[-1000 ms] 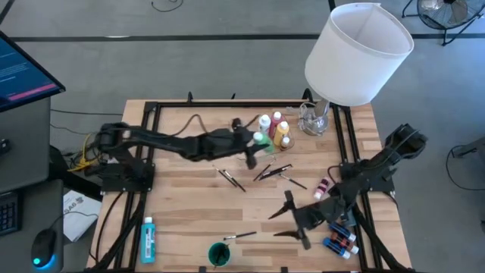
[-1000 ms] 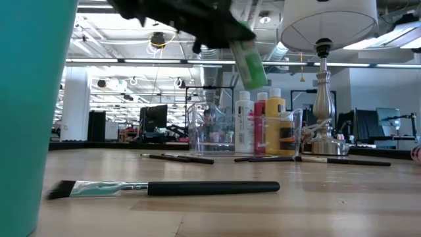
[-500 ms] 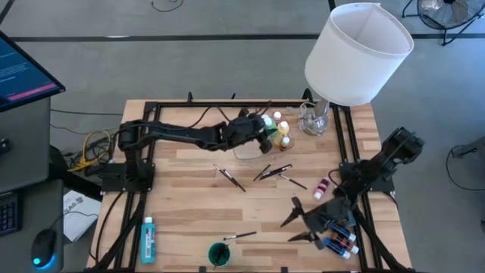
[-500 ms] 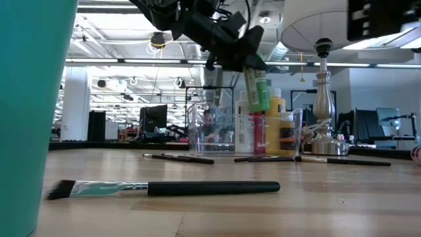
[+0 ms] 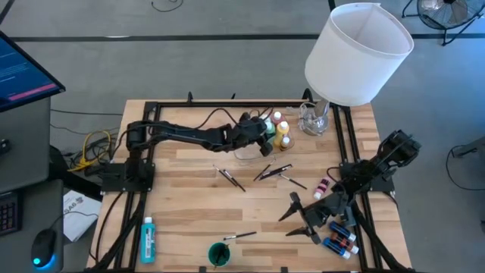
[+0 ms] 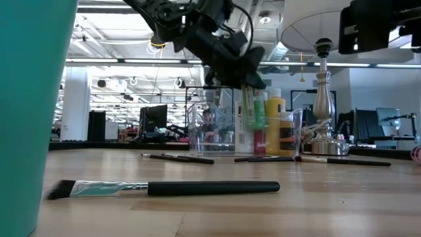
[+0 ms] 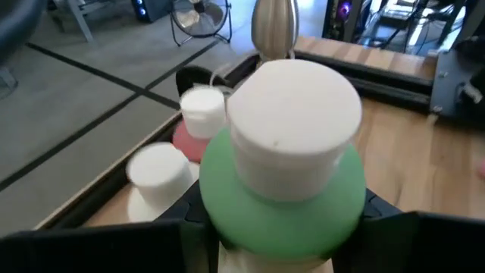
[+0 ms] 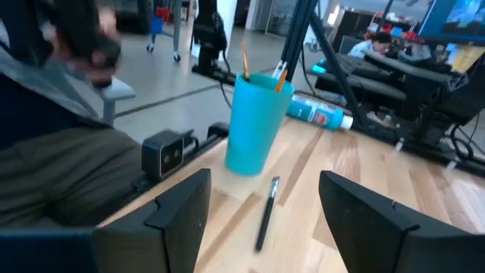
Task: Pick & Place Paint Supplies
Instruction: Put the big green paint bottle into the transparent bin
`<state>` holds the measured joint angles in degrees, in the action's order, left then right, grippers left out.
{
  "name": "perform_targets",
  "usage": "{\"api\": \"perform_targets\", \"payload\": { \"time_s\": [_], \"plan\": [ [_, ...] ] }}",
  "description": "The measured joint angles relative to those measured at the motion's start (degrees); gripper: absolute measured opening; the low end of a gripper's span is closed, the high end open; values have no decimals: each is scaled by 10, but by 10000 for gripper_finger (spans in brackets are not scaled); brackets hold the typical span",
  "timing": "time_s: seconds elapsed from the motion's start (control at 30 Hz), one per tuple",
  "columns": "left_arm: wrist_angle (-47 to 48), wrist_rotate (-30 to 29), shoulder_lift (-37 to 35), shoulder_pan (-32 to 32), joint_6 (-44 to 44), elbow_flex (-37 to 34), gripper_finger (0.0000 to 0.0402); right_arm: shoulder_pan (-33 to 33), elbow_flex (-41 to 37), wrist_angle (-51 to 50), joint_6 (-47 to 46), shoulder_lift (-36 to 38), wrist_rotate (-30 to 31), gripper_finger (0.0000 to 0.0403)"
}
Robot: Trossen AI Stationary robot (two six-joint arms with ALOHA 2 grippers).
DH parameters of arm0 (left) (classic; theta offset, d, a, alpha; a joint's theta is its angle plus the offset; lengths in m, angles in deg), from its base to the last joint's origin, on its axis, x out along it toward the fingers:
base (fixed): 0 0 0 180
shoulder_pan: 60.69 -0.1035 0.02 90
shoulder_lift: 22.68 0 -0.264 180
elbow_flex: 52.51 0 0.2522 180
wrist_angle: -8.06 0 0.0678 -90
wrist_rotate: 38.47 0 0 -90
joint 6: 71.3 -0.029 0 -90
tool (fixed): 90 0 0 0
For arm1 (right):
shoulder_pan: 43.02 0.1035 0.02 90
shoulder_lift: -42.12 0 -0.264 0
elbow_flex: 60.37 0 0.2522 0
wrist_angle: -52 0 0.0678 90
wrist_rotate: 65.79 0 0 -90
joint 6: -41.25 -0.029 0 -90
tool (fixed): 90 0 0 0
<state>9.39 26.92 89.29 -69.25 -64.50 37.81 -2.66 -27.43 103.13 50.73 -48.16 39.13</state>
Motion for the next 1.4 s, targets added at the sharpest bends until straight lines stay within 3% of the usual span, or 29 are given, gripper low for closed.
{"api": "perform_targets", "payload": {
  "time_s": [1.07, 1.4],
  "plan": [
    [-29, -24, 49, -9, 52, -1, 113, -4, 0, -2, -1, 0, 1, 240],
    [-34, -24, 49, -8, 42, -1, 154, -4, 0, -2, 0, 0, 1, 240]
  ]
}}
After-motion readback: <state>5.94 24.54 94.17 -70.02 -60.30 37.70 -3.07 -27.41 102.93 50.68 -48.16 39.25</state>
